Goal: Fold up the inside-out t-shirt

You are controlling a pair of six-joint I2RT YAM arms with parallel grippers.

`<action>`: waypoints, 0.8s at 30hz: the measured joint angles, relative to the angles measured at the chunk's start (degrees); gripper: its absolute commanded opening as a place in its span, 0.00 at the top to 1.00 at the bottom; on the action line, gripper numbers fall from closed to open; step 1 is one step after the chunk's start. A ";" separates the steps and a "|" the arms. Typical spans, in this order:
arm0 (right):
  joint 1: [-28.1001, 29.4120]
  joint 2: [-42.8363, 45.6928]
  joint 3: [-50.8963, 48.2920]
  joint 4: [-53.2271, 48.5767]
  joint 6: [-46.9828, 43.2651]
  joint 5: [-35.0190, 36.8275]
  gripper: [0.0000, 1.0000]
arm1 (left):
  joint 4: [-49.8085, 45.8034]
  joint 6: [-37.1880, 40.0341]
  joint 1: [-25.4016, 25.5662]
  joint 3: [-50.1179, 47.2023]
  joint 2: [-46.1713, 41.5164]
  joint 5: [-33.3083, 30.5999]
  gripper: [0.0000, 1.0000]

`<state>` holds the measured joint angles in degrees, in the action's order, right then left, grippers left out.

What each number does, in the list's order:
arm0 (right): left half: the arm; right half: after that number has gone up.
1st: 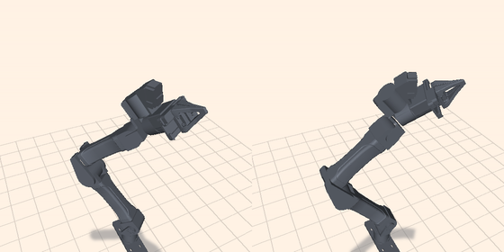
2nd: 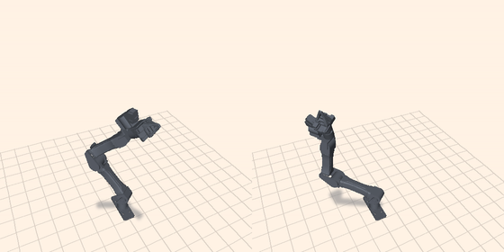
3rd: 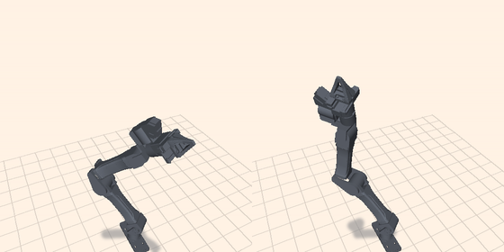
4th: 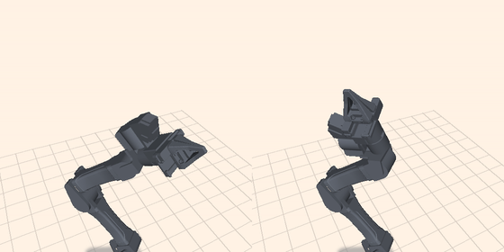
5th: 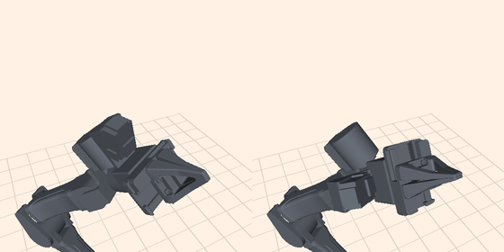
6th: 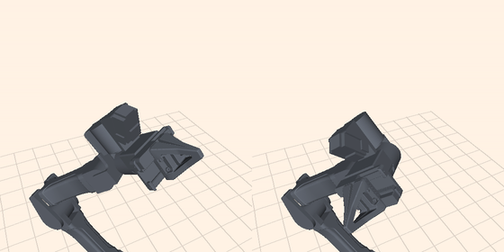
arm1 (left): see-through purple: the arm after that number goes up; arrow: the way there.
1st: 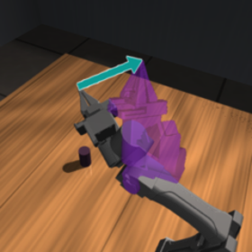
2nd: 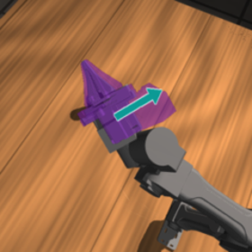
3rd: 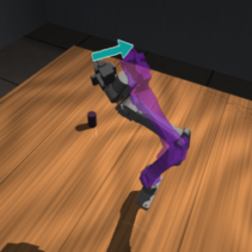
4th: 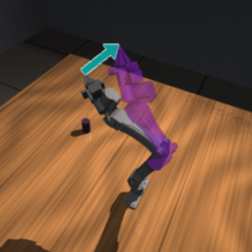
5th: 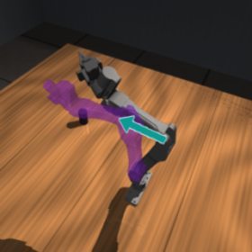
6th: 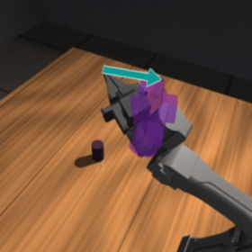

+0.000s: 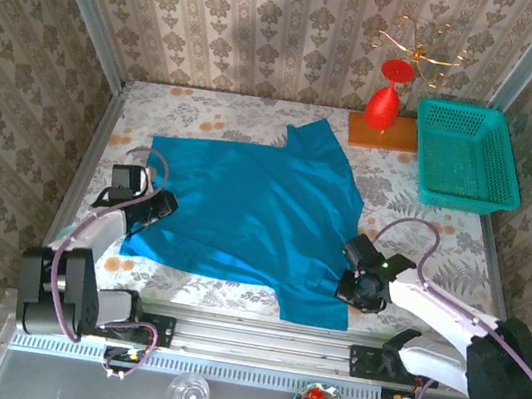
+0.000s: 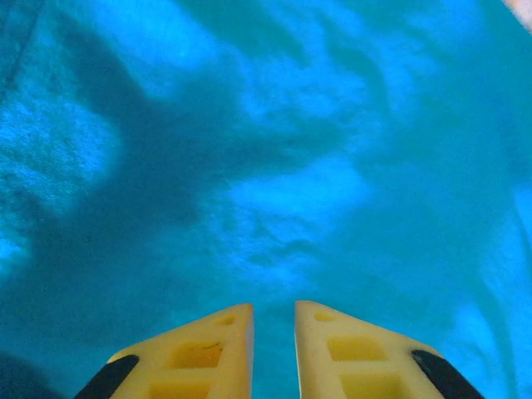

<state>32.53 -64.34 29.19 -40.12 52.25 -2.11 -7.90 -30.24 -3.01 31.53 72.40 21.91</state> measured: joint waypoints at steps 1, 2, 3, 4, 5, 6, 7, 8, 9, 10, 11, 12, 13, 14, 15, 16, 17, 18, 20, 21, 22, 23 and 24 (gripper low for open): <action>0.00 1.07 -0.52 -0.20 0.83 0.00 0.95 | 0.66 -0.17 -0.13 0.02 1.70 0.20 0.81; 0.00 2.21 -0.90 -0.70 1.84 0.00 0.90 | 1.14 -0.26 -0.39 0.07 3.56 0.42 0.82; 0.00 3.04 -0.96 -1.33 2.64 0.00 0.83 | 1.38 -0.42 -0.68 0.09 5.07 0.68 0.82; 0.00 3.61 -0.94 -1.70 3.37 0.04 0.79 | 1.55 -0.59 -1.07 0.09 6.25 0.87 0.83; 0.00 4.15 -0.74 -2.45 3.63 0.22 0.75 | 1.73 -0.68 -1.60 0.09 7.13 1.03 0.83; 0.00 4.50 -0.31 -3.43 3.89 0.46 0.72 | 1.95 -0.83 -2.14 0.09 7.74 1.11 0.83; -0.02 4.74 0.42 -4.28 3.89 0.76 0.70 | 2.01 -0.87 -2.54 0.09 7.96 1.27 0.82; -0.09 4.85 1.44 -4.90 3.69 1.18 0.69 | 2.08 -0.87 -3.04 0.09 8.02 1.29 0.83; -0.42 4.87 2.82 -5.27 3.41 1.62 0.68 | 2.19 -0.90 -3.41 0.09 8.00 1.36 0.83; -0.90 4.76 4.09 -5.16 2.91 1.84 0.68 | 2.27 -0.90 -3.67 0.11 8.00 1.46 0.82; -1.64 4.44 5.49 -4.87 2.08 1.90 0.68 | 2.29 -0.90 -3.96 0.11 8.00 1.55 0.82; -2.91 3.56 7.04 -4.50 0.90 1.79 0.68 | 2.27 -0.87 -4.28 0.11 7.89 1.73 0.82; -4.13 2.34 8.44 -3.78 -0.24 1.64 0.68 | 2.21 -0.87 -4.52 0.13 7.76 1.79 0.82; -5.49 0.48 9.94 -2.71 -1.64 1.09 0.68 | 2.14 -0.87 -4.79 0.13 7.48 1.95 0.82; -6.75 -1.84 11.37 -1.51 -3.13 0.11 0.68 | 2.05 -0.85 -5.14 0.11 7.06 2.08 0.82; -7.58 -3.91 12.46 -0.24 -4.33 -0.79 0.66 | 1.92 -0.83 -5.49 0.11 6.58 2.12 0.82; -8.41 -6.29 13.51 1.16 -5.53 -1.88 0.65 | 1.81 -0.81 -5.84 0.11 6.08 2.14 0.81; -9.09 -9.05 14.64 2.75 -6.82 -3.30 0.63 | 1.70 -0.81 -6.25 0.11 5.46 2.16 0.81; -9.84 -13.84 16.37 5.55 -8.66 -5.92 0.58 | 1.29 -0.76 -6.88 0.11 4.44 2.21 0.80; -10.21 -16.52 17.22 7.08 -9.55 -7.26 0.55 | 0.92 -0.74 -7.19 0.13 3.89 2.29 0.80; -10.51 -18.58 17.86 8.20 -10.23 -8.09 0.53 | 0.57 -0.61 -7.30 0.11 3.50 2.32 0.79; -11.04 -21.14 18.56 9.35 -10.95 -9.18 0.49 | 0.13 -0.55 -7.56 0.11 2.97 2.34 0.78; -11.67 -23.23 19.10 10.19 -11.54 -9.88 0.45 | -0.31 -0.55 -7.63 0.13 2.49 2.40 0.77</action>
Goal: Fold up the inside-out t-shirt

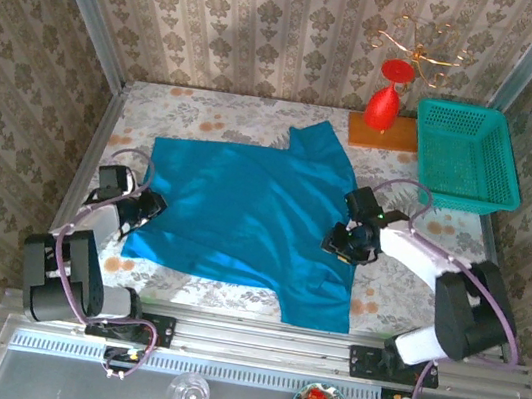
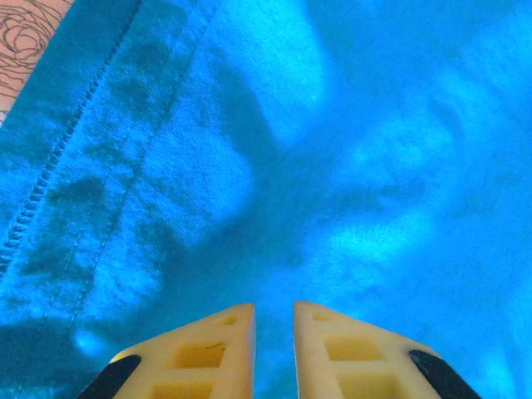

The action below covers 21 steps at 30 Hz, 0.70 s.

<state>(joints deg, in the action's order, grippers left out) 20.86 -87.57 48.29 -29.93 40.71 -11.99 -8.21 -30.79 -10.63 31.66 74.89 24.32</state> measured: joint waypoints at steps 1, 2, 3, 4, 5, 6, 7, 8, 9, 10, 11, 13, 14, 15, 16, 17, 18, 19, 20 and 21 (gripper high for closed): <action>-0.85 -1.97 0.50 0.57 -0.61 -0.61 0.42 | -0.39 0.00 -0.15 0.00 -0.55 0.24 0.76; -1.90 -3.69 0.92 0.98 -1.33 -1.07 0.41 | -0.81 0.00 -0.35 0.00 -1.18 0.66 0.75; -3.43 -5.38 1.51 0.96 -1.97 -2.21 0.39 | -1.53 0.00 -0.52 0.17 -1.97 1.03 0.74; -4.61 -6.03 2.16 0.79 -2.36 -3.48 0.37 | -2.25 -0.02 -0.72 0.44 -2.56 1.33 0.73; -6.08 -6.60 3.10 1.03 -3.10 -4.28 0.36 | -3.21 -0.02 -0.76 0.90 -3.32 1.49 0.72; -7.74 -7.43 4.11 1.36 -3.61 -4.83 0.35 | -4.26 -0.04 -0.76 1.53 -4.02 1.49 0.71; -9.35 -8.28 4.83 1.75 -4.24 -5.73 0.35 | -5.22 -0.04 -0.76 2.19 -4.50 1.46 0.70; -11.37 -9.25 5.57 2.23 -4.59 -7.04 0.35 | -6.49 -0.04 -0.76 3.10 -5.09 1.44 0.69; -13.18 -9.97 6.27 2.54 -4.83 -7.96 0.35 | -7.58 -0.04 -0.76 4.00 -5.70 1.40 0.68; -14.45 -10.40 6.91 2.58 -5.01 -8.02 0.35 | -8.46 -0.04 -0.76 4.72 -6.16 1.40 0.68; -15.87 -10.82 7.76 2.54 -5.25 -7.74 0.35 | -9.62 -0.04 -0.74 5.46 -6.86 1.33 0.67; -18.14 -11.30 9.03 2.49 -5.97 -6.29 0.35 | -11.58 -0.02 -0.63 6.27 -8.11 0.81 0.67; -19.47 -11.32 9.40 2.49 -6.21 -5.62 0.35 | -12.94 -0.02 -0.35 6.49 -8.79 0.13 0.66; -20.87 -11.32 9.66 2.43 -6.38 -4.96 0.35 | -14.19 -0.02 0.13 6.54 -9.35 -0.48 0.66; -22.27 -11.32 9.81 2.32 -6.51 -4.46 0.36 | -15.32 -0.02 0.76 6.58 -9.77 -1.20 0.66; -23.69 -11.30 9.92 2.03 -6.60 -3.85 0.36 | -16.79 -0.02 1.97 6.58 -10.21 -1.92 0.66; -25.05 -11.15 9.97 1.36 -6.75 -3.23 0.36 | -18.14 -0.02 3.37 6.58 -10.54 -2.71 0.66; -25.90 -10.97 9.97 0.79 -6.97 -2.89 0.36 | -19.21 -0.02 4.68 6.58 -10.75 -3.50 0.65; -26.86 -10.45 9.97 0.09 -7.21 -2.10 0.37 | -20.63 -0.04 6.40 6.58 -11.08 -4.42 0.65; -27.43 -9.57 9.97 -0.50 -7.41 -1.81 0.37 | -21.88 -0.04 8.11 6.58 -11.37 -5.35 0.65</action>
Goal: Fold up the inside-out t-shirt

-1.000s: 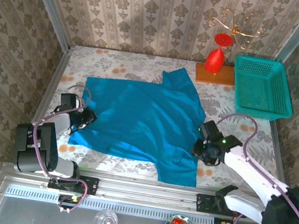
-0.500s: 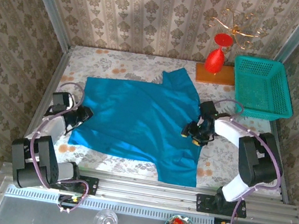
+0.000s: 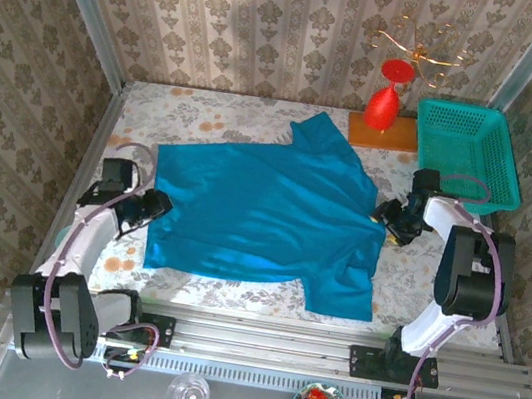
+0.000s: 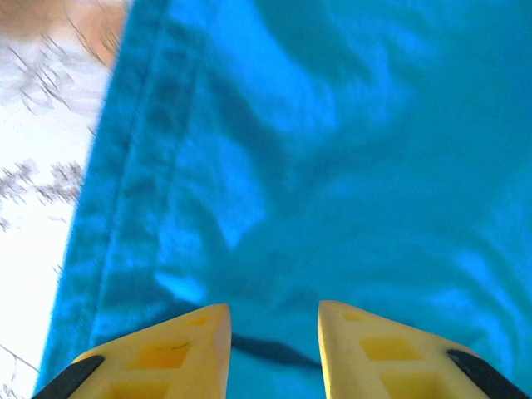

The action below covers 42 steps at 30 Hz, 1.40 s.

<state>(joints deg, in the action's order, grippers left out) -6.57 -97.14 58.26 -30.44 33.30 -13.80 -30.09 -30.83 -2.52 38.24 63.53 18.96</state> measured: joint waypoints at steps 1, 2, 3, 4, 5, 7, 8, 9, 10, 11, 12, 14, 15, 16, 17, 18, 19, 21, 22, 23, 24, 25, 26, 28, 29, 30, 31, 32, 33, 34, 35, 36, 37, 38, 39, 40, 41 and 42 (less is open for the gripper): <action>-0.13 0.90 -0.02 -0.28 -0.13 0.07 0.37 | -1.25 0.00 1.66 0.00 -0.39 -1.05 0.65; 0.00 2.47 -0.07 -0.52 -0.15 -0.09 0.37 | -2.45 0.00 3.26 -0.02 -0.94 -2.45 0.64; 0.31 4.09 -0.15 -0.63 -0.15 -0.31 0.37 | -3.69 -0.02 5.05 -0.04 -1.62 -4.17 0.63; 0.74 5.81 -0.24 -0.76 -0.15 -0.52 0.37 | -4.61 -0.04 6.54 -0.07 -2.14 -5.73 0.63; 1.25 7.50 -0.24 -1.05 -0.17 -0.87 0.38 | -5.66 -0.04 8.37 -0.07 -2.62 -8.00 0.63; 2.62 10.38 -0.24 -1.29 -0.35 -1.95 0.38 | -7.19 -0.04 11.39 -0.04 -2.67 -11.91 0.63; 3.74 11.58 -0.24 -1.46 -0.57 -2.89 0.38 | -8.13 -0.02 12.72 0.11 -2.14 -13.94 0.62; 4.92 12.24 -0.24 -1.64 -0.79 -3.67 0.38 | -9.11 0.00 14.01 0.48 -1.09 -16.26 0.61; 6.19 12.52 -0.24 -1.92 -1.20 -4.33 0.38 | -10.03 0.02 14.91 1.05 0.11 -18.10 0.61; 7.91 12.55 -0.24 -2.45 -1.70 -4.94 0.38 | -11.10 0.26 15.85 2.03 1.97 -20.20 0.60; 9.79 12.41 -0.24 -3.15 -2.10 -5.31 0.38 | -11.87 0.68 16.57 3.15 3.85 -21.92 0.60; 12.94 12.00 -0.31 -4.33 -2.69 -5.97 0.38 | -12.98 1.92 17.84 5.62 8.02 -24.76 0.59; 14.64 11.74 -0.50 -4.61 -2.99 -6.23 0.38 | -13.70 2.69 18.51 7.04 10.23 -26.01 0.57; 15.87 11.45 -0.66 -4.76 -3.17 -6.40 0.38 | -14.32 3.41 19.28 8.35 12.39 -27.23 0.56; 17.20 10.80 -0.74 -5.05 -3.28 -6.64 0.38 | -14.95 4.07 20.11 9.68 14.62 -28.48 0.55; 18.18 9.90 -0.72 -5.20 -3.50 -7.04 0.38 | -15.65 4.92 20.92 11.04 16.98 -29.70 0.55; 18.84 8.98 -0.72 -5.27 -3.69 -7.45 0.38 | -16.15 5.57 21.40 11.93 18.73 -30.53 0.54; 20.06 5.75 -0.66 -5.57 -4.50 -8.17 0.38 | -17.14 7.04 22.08 13.18 21.62 -31.36 0.53; 20.39 4.17 -0.66 -5.62 -4.68 -8.41 0.38 | -17.66 7.67 22.18 13.53 22.67 -31.43 0.52; 20.63 2.36 -0.66 -5.64 -4.85 -8.59 0.38 | -18.25 8.22 22.36 13.81 23.39 -31.50 0.52; 20.72 0.74 -0.66 -5.64 -4.90 -8.57 0.38 | -18.95 8.68 22.38 14.19 24.00 -31.54 0.52; 20.72 -0.33 -0.63 -5.68 -4.90 -8.50 0.38 | -19.65 9.05 22.49 14.56 24.50 -31.65 0.52; 20.59 -1.44 -0.55 -5.79 -4.87 -8.13 0.38 | -20.37 9.27 22.69 15.10 25.05 -31.89 0.52; 19.80 -2.69 -0.31 -5.90 -4.63 -7.72 0.38 | -21.35 9.68 22.82 16.02 26.05 -32.33 0.52; 19.04 -2.80 -0.11 -5.92 -4.44 -7.63 0.38 | -21.64 9.77 22.93 16.37 26.53 -32.39 0.52; 17.94 -2.80 0.07 -5.77 -4.35 -7.41 0.38 | -21.88 9.90 23.08 16.59 27.02 -32.52 0.53; 16.90 -2.78 0.11 -5.51 -4.20 -7.26 0.38 | -22.03 9.97 23.08 16.63 27.41 -32.54 0.54; 15.41 -2.78 0.11 -5.33 -3.89 -7.10 0.38 | -22.21 10.03 23.15 16.63 27.80 -32.54 0.56; 13.90 -2.78 0.11 -5.16 -3.54 -6.91 0.38 | -22.43 10.14 23.21 16.63 28.28 -32.50 0.58; 12.50 -2.78 0.11 -4.92 -3.30 -6.67 0.38 | -22.56 10.34 23.34 16.63 28.61 -32.48 0.61; 11.17 -2.78 0.11 -4.61 -3.15 -6.36 0.38 | -22.60 10.54 23.56 16.63 28.98 -32.44 0.64; 9.86 -2.78 0.11 -4.37 -3.13 -6.14 0.38 | -22.64 10.60 23.96 16.63 29.20 -32.33 0.69; 8.81 -2.78 0.11 -4.22 -3.13 -6.01 0.38 | -22.67 10.75 24.33 16.63 29.31 -32.24 0.73; 7.96 -2.80 0.11 -4.13 -3.13 -5.95 0.38 | -22.64 10.88 24.79 16.63 29.33 -32.04 0.77; 7.19 -2.78 0.11 -4.07 -3.13 -5.88 0.38 | -22.62 10.78 25.40 16.63 29.33 -31.65 0.80; 6.71 -2.78 0.11 -4.07 -3.13 -5.73 0.38 | -22.56 10.71 25.90 16.61 29.27 -31.23 0.82; 6.43 -2.78 0.15 -4.09 -3.15 -5.70 0.38 | -22.38 10.40 26.58 16.55 29.09 -30.71 0.82; 6.38 -2.78 0.20 -4.09 -3.15 -5.70 0.38 | -22.25 10.14 27.23 16.46 28.70 -30.18 0.81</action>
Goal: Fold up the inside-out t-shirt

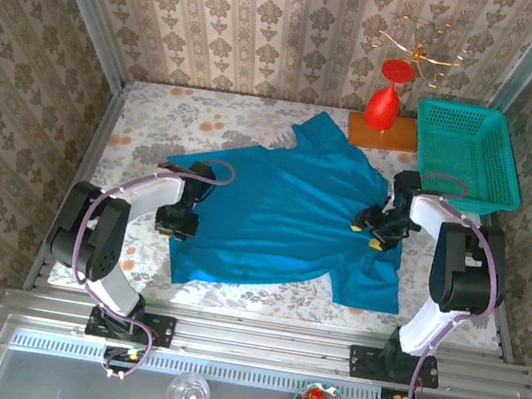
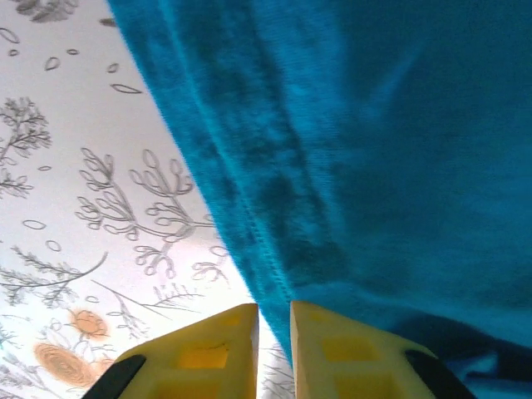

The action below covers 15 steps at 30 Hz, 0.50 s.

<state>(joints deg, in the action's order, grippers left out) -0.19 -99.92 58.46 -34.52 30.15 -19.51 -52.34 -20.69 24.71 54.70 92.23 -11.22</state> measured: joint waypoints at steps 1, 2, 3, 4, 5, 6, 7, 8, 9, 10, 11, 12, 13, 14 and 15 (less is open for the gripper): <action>0.00 0.00 0.02 0.00 -0.02 0.04 0.38 | 0.11 -0.28 0.37 -0.15 -0.50 0.55 0.80; 0.02 0.00 0.07 -0.04 -0.02 0.22 0.38 | 0.26 -0.68 1.16 -0.33 -1.36 1.16 0.78; 0.02 0.00 0.13 -0.07 -0.04 0.42 0.38 | 0.26 -1.14 1.95 -0.46 -2.60 1.60 0.77; 0.02 0.00 0.22 -0.15 -0.11 0.66 0.38 | 0.17 -1.46 2.69 -0.46 -3.69 2.08 0.75; 0.02 0.00 0.37 -0.35 -0.24 0.87 0.38 | 0.15 -1.84 3.69 -0.46 -5.01 2.45 0.73; 0.02 0.00 0.59 -0.44 -0.33 1.14 0.38 | -0.04 -2.25 4.76 -0.33 -6.34 2.75 0.70; 0.00 0.00 0.76 -0.46 -0.42 1.31 0.38 | -0.37 -2.54 5.64 -0.17 -7.26 3.04 0.68; 0.00 0.00 0.94 -0.44 -0.48 1.44 0.38 | -0.87 -2.78 6.54 0.13 -8.00 3.21 0.64; 0.00 0.00 1.09 -0.46 -0.55 1.55 0.38 | -1.51 -3.06 7.50 0.57 -8.41 3.50 0.62; 0.00 0.00 1.20 -0.46 -0.63 1.57 0.38 | -2.05 -3.10 8.28 0.94 -8.50 3.78 0.61; 0.00 0.00 1.33 -0.46 -0.68 1.60 0.38 | -2.51 -3.08 9.07 1.25 -8.48 4.00 0.61; 0.00 0.00 1.44 -0.46 -0.70 1.62 0.38 | -2.86 -3.08 9.70 1.31 -8.35 4.20 0.60; 0.00 0.00 1.53 -0.46 -0.76 1.62 0.38 | -3.37 -3.08 10.19 1.33 -8.13 4.22 0.60; 0.00 0.00 1.62 -0.46 -0.90 1.62 0.38 | -4.13 -3.08 10.71 1.33 -7.61 4.22 0.59; 0.00 0.00 1.62 -0.46 -1.05 1.62 0.38 | -4.70 -3.08 10.99 1.33 -6.91 4.26 0.59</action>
<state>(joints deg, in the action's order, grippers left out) -0.19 -99.92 60.07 -34.98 29.10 -17.89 -57.04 -23.77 35.70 56.03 85.32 -6.96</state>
